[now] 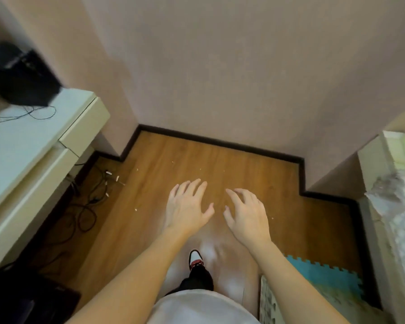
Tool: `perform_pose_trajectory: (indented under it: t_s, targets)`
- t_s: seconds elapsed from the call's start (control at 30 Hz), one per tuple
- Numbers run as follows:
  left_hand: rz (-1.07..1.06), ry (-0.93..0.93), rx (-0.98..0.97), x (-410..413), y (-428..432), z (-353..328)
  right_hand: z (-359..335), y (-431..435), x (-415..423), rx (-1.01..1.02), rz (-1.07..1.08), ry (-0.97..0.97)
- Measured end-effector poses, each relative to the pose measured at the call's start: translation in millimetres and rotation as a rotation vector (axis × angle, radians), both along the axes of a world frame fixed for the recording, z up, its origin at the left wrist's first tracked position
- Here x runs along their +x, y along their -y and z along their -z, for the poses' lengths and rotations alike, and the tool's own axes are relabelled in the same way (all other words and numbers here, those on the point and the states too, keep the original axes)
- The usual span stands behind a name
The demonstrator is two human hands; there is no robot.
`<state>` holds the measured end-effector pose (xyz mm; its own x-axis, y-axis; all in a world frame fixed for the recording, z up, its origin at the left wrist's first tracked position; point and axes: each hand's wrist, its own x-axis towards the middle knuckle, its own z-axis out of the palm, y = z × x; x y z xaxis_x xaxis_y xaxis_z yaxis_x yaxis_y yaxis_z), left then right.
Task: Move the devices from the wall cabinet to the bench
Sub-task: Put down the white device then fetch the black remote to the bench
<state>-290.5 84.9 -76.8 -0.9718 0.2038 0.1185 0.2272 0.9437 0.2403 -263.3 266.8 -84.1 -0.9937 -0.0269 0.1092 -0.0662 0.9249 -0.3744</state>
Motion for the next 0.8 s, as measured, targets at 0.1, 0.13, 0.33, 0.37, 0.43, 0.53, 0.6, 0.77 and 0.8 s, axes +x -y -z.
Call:
perform_pose_trajectory:
  t_s: [0.1, 0.13, 0.33, 0.37, 0.43, 0.53, 0.6, 0.77, 0.8]
  targets:
    - [-0.048, 0.019, -0.003, -49.9, 24.4, -1.4, -4.4, 25.8, -55.5, 0.022, -0.052, 0.004]
    - [-0.056, 0.020, 0.000, -65.8, 31.5, -1.6, -4.4, 33.6, -73.2, 0.026, -0.063, 0.001]
    - [-0.089, 0.042, 0.003, -137.5, 76.2, -5.0, -1.6, 79.7, -155.0, 0.032, -0.121, 0.013]
    - [-0.104, 0.045, 0.001, -146.9, 83.8, -4.7, -2.1, 86.9, -165.7, 0.036, -0.135, 0.017]
    - [-0.135, 0.057, -0.005, -164.3, 98.0, -2.2, -2.4, 99.8, -187.3, 0.050, -0.168, 0.026]
    - [-0.180, 0.093, -0.015, -189.2, 116.1, 3.2, 0.6, 119.0, -220.4, 0.061, -0.215, 0.056]
    - [-0.220, 0.100, -0.022, -205.1, 127.7, 6.3, 3.2, 132.7, -243.4, 0.064, -0.245, 0.074]
    - [-0.337, 0.116, -0.035, -253.6, 159.5, 6.8, 4.0, 170.2, -310.3, 0.065, -0.365, 0.073]
    - [-0.362, 0.108, -0.038, -265.3, 166.5, 6.0, 3.8, 178.1, -326.5, 0.059, -0.391, 0.065]
